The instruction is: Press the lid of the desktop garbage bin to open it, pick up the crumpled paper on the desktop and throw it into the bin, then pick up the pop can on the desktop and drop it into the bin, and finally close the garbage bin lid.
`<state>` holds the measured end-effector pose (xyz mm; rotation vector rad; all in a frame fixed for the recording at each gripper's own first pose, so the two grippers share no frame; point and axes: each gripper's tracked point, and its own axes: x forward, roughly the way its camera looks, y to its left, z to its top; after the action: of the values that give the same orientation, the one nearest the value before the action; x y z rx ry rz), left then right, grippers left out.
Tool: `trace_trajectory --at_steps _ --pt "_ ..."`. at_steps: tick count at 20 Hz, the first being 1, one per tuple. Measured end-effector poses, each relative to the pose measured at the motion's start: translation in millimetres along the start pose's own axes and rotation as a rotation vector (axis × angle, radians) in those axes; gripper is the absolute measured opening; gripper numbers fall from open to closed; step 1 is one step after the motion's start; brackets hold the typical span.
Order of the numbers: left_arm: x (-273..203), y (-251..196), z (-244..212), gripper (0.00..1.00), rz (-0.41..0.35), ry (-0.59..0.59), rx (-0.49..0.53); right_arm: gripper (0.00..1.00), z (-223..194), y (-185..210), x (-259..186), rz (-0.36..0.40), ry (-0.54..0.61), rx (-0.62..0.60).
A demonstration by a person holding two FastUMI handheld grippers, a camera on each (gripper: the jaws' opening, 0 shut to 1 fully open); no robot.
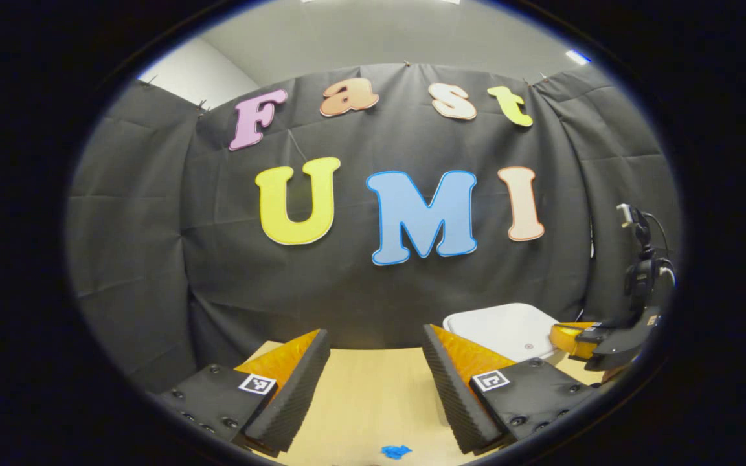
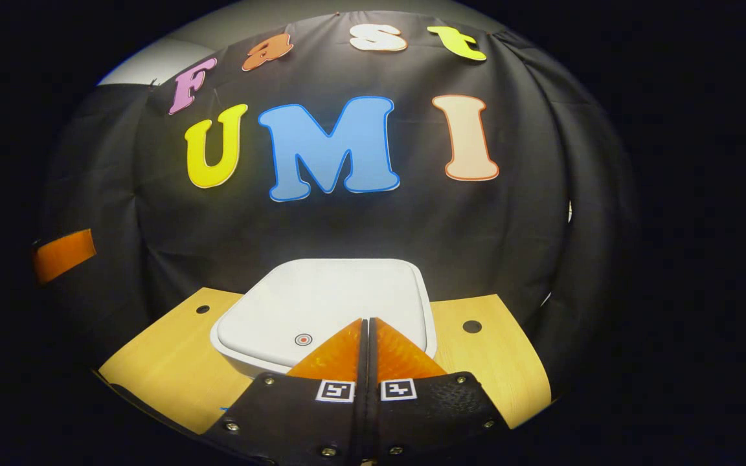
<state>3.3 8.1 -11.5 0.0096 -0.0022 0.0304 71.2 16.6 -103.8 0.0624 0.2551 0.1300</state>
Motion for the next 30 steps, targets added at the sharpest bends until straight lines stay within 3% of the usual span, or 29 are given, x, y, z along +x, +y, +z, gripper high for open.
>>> trace_trajectory --at_steps 8,12,18,30 --pt "-7.2 -7.3 11.0 0.94 -0.019 -0.03 0.003 0.01 4.7 1.0 -0.5 -0.009 -0.055 -0.081" --pt "-9.5 -7.2 10.3 0.95 -0.02 -0.025 0.003 0.0 34.6 4.5 -15.1 -0.01 -0.144 -0.064" --pt "-10.1 -5.8 7.7 0.95 -0.017 -0.013 -0.005 0.0 12.2 29.9 -5.9 0.083 -0.032 -0.024" --pt "0.2 -8.4 -4.1 0.96 -0.021 0.024 -0.026 0.01 -8.3 40.6 1.8 0.116 0.047 0.01"
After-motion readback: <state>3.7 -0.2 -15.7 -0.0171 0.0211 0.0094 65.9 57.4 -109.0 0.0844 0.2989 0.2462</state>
